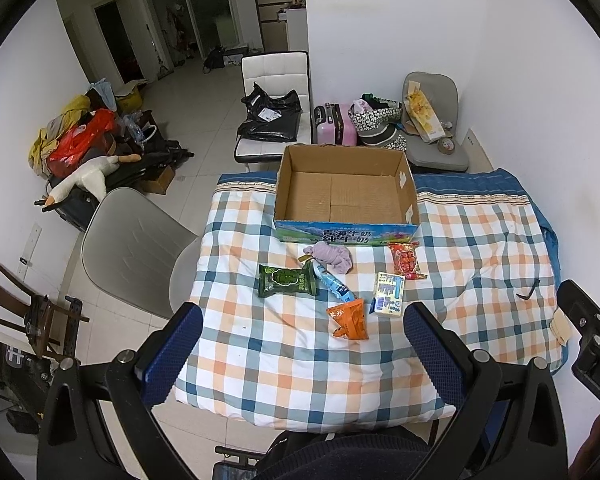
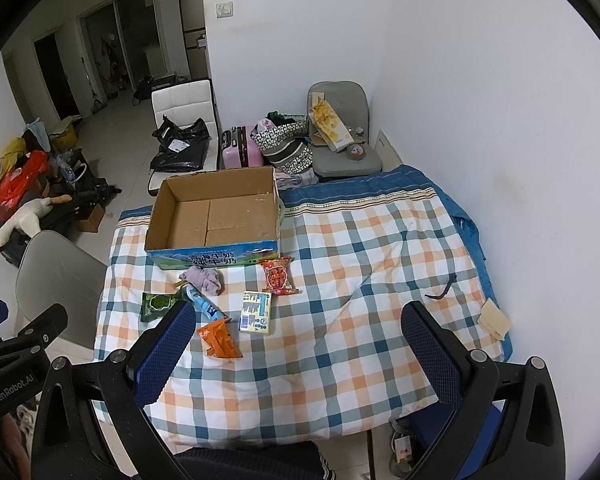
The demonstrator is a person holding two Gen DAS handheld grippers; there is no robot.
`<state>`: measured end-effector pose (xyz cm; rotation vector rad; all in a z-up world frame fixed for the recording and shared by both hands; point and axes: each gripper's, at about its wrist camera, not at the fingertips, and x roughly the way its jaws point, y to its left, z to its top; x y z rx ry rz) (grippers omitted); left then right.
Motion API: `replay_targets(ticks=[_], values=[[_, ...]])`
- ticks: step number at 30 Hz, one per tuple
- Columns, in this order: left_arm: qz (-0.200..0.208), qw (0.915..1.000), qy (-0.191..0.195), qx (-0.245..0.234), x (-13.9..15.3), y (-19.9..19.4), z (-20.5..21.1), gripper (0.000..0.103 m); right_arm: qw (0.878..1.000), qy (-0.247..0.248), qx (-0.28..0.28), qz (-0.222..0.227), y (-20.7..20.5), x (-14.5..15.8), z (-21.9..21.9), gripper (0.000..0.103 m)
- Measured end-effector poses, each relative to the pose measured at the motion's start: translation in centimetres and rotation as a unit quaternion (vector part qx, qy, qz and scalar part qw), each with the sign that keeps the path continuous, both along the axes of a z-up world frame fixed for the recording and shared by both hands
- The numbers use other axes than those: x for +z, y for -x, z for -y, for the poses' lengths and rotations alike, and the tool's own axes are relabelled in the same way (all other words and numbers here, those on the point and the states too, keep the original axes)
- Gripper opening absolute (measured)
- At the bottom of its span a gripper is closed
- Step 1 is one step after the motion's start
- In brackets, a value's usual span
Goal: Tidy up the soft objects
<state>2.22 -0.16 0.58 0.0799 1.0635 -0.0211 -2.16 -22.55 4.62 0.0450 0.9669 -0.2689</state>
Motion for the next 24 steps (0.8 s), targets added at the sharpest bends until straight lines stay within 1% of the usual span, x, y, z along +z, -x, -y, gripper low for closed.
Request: replay_targets(ticks=[8,24], values=[[0.006,1.0000,-0.001,0.000,1.1,-0.5,0.5,0.103,1.000,-0.001,0.002,0.005,0.4,0.5,-0.1,0.103],[0.008,1.0000,-0.001,-0.002,1.0,0.0,0.3,0.103,1.000,-0.002,0.002,0.006,0.5,0.5,-0.2,0.103]])
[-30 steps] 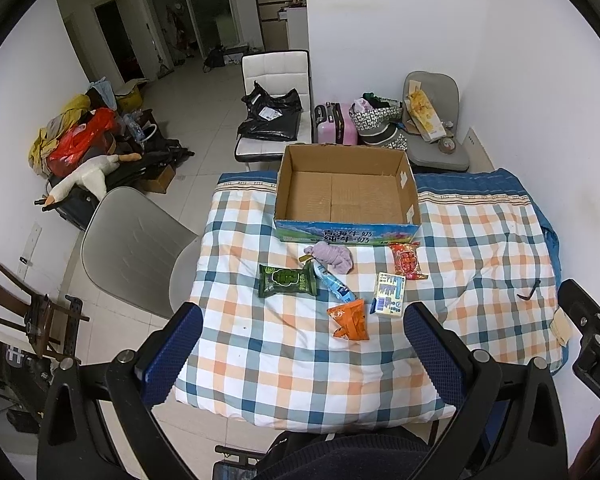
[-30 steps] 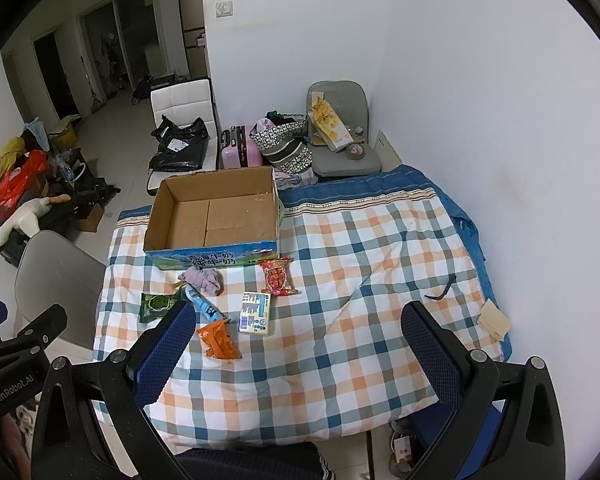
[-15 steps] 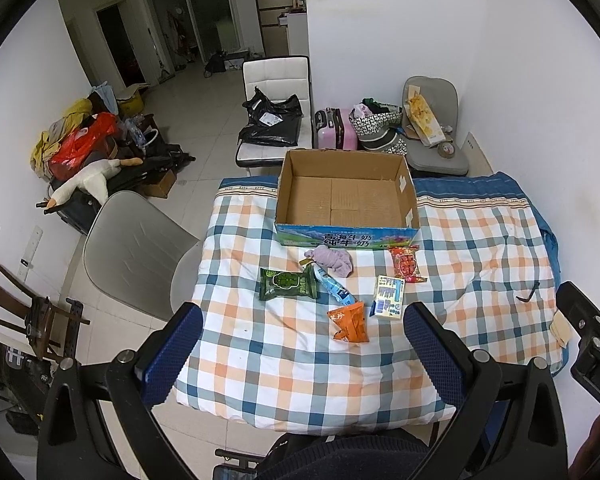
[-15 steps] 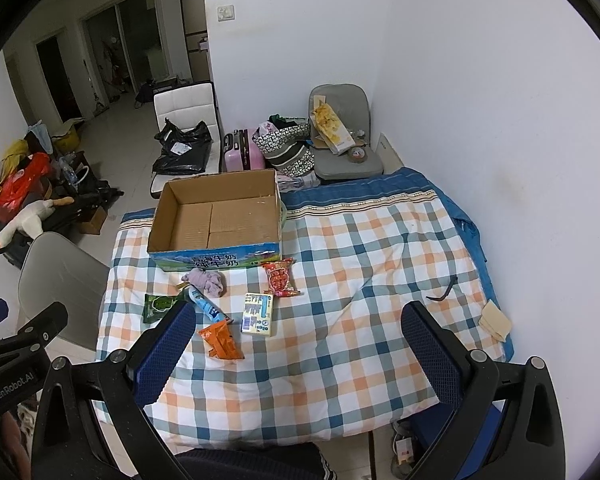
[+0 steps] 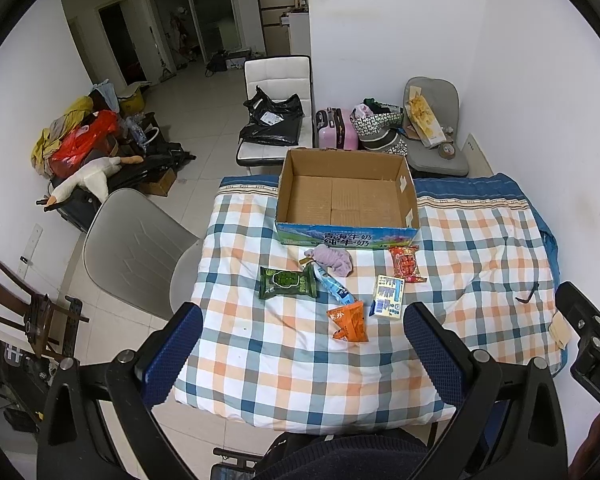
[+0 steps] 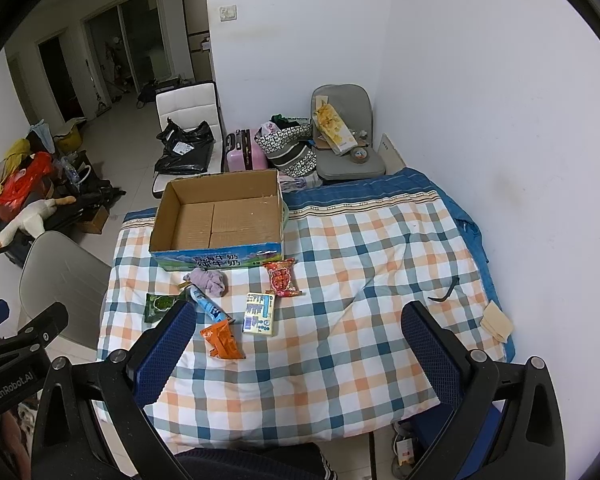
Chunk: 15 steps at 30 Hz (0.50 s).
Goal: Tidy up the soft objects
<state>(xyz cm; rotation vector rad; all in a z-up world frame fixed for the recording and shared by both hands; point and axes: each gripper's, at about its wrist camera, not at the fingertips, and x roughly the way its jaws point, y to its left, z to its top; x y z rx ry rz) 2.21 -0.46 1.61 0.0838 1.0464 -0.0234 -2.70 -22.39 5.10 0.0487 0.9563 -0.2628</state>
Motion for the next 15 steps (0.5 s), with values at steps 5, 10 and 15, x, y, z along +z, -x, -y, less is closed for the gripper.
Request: replay_targets(ticks=[5,10,15], values=[[0.000,1.0000,0.002,0.001,-0.10,0.09,-0.03,0.103,1.000,0.001,0.000,0.002,0.02,0.02,-0.12,0.103],[0.002,1.0000,0.002,0.000,-0.22,0.20,-0.14,0.103,1.000,0.001,0.000,0.003,0.08,0.00,-0.10,0.103],[0.002,1.0000,0.002,0.001,-0.30,0.29,-0.20,0.103,1.000,0.001,0.001,0.003,0.04,0.01,-0.07,0.103]])
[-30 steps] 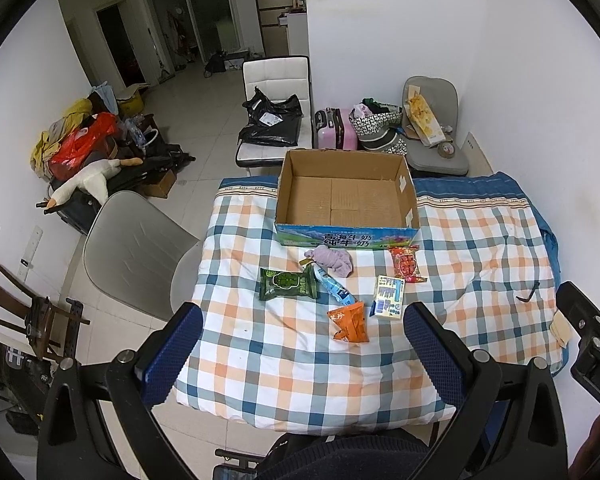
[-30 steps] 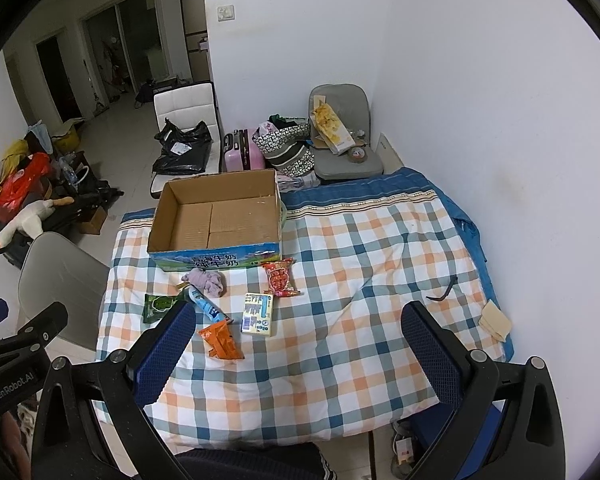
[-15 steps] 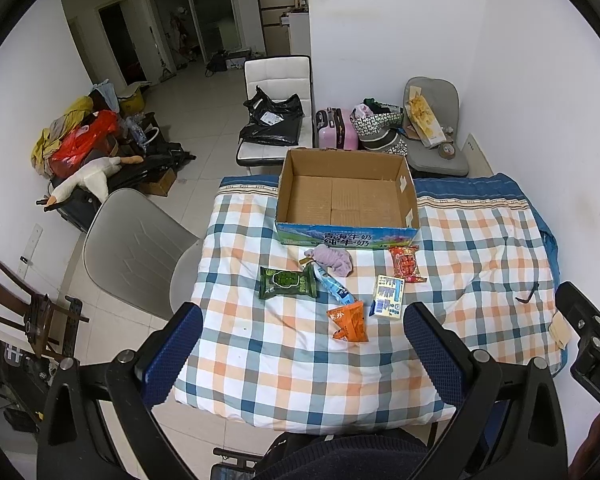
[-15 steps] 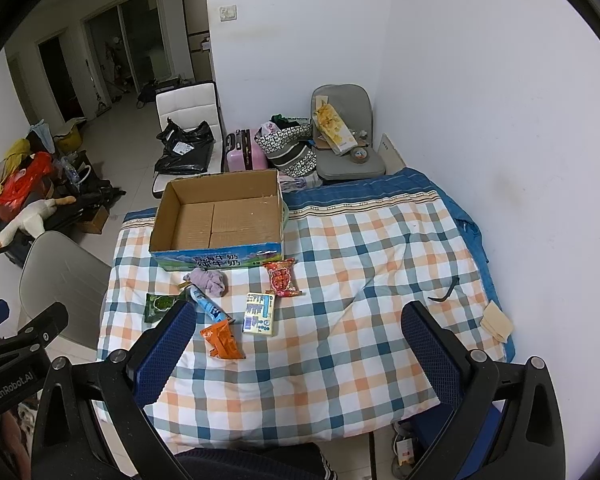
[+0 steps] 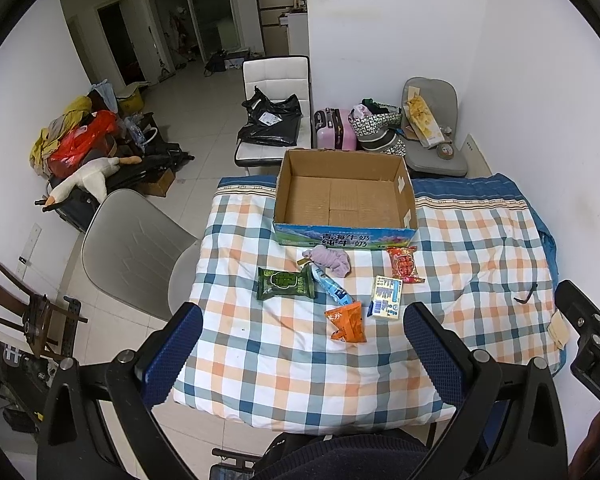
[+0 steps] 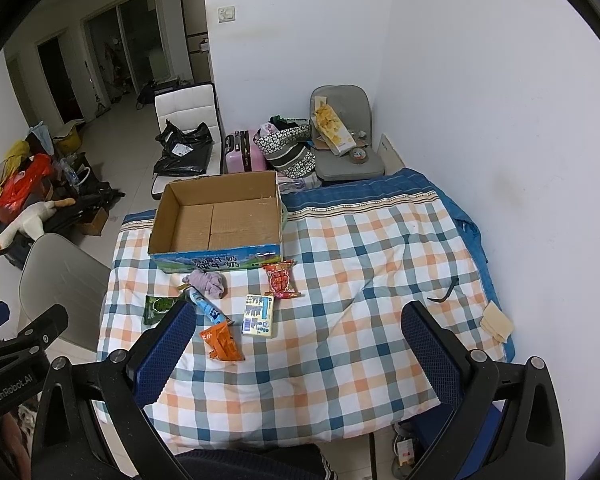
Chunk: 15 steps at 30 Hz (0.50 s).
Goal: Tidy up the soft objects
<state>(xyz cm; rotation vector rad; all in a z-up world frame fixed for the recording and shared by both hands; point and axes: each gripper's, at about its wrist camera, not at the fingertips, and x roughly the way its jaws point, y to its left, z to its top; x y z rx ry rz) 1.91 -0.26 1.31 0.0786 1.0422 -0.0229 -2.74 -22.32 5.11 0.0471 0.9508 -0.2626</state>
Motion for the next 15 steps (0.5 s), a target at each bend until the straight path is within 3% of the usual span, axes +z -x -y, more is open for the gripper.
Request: replay_targets(ticks=[8,15], values=[[-0.002,1.0000,0.007,0.001,0.2,-0.5,0.6,0.103,1.000,-0.011,0.000,-0.008,-0.7,-0.6,-0.1,0.103],[-0.037,0.9983,0.036,0.029,-4.2,-5.5,0.5,0.103,0.997,-0.035,0.003,-0.065,-5.8,-6.4,0.7,0.103]])
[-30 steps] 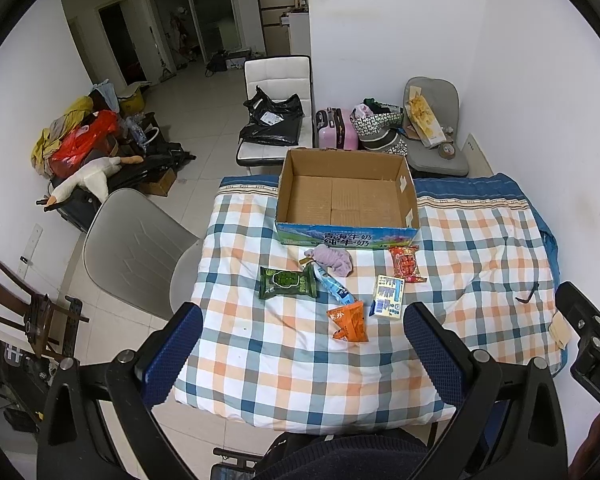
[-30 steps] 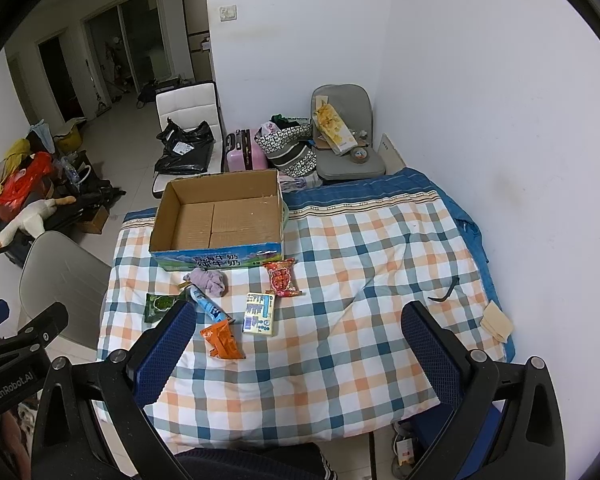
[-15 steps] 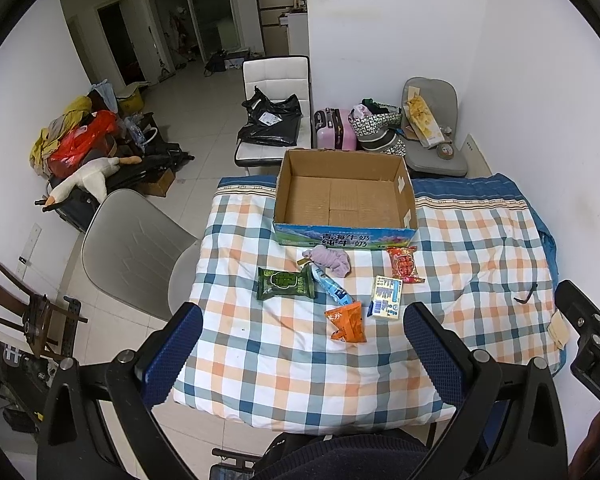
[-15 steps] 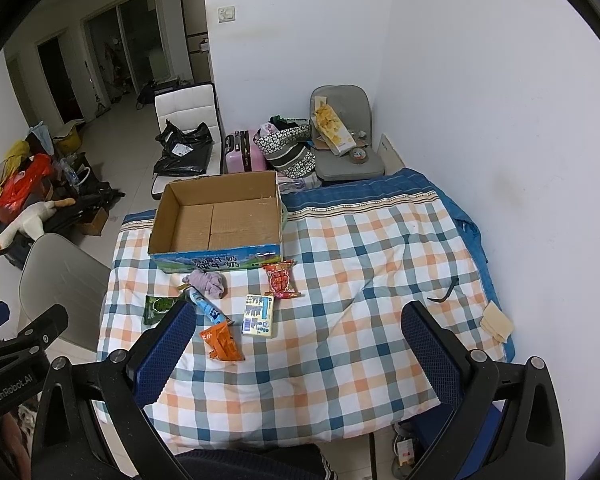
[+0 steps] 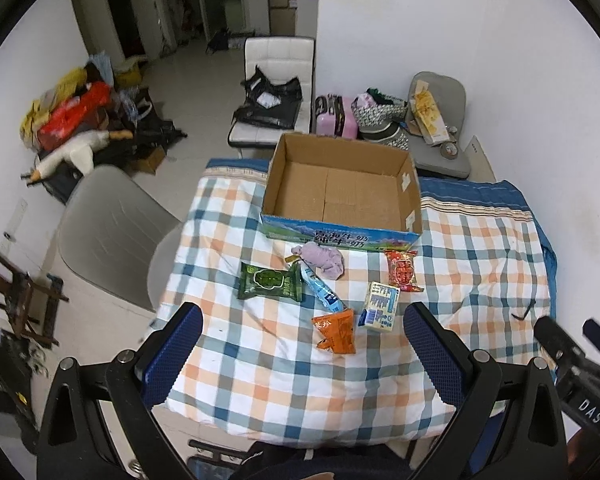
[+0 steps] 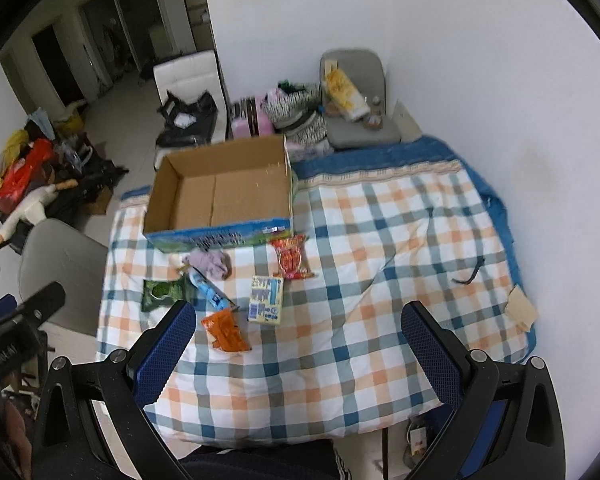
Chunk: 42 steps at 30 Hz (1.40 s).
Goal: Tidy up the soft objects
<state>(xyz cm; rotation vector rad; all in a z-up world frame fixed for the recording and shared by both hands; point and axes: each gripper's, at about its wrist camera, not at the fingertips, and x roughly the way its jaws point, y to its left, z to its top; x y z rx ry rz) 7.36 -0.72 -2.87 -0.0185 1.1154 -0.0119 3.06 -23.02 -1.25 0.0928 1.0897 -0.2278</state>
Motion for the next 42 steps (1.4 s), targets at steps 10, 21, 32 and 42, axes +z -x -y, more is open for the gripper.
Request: replay_targets(ticks=[10,21,32,42], values=[[-0.055,0.9980,-0.022,0.022,-9.0,-5.9,-0.6,0.103,0.997,-0.014,0.009,-0.080,-7.3,-10.9,1.7,0.103],[-0.096,0.9944,-0.036,0.026,-16.3,-10.9,-0.1,0.103,0.985,-0.053,0.027,-0.163,-12.9,-22.8,1.8,0.103],[-0.236,0.9703,-0.008,0.052,-28.5,-15.0,-0.4,0.102,0.966,-0.092,0.016,-0.243,-15.7,-32.9,1.1,0.103],[-0.306,0.9497,0.041,0.053,-33.5,-13.0,-1.3,0.096,0.948,-0.131,0.003,-0.291,-15.1,-38.2,1.5,0.103]])
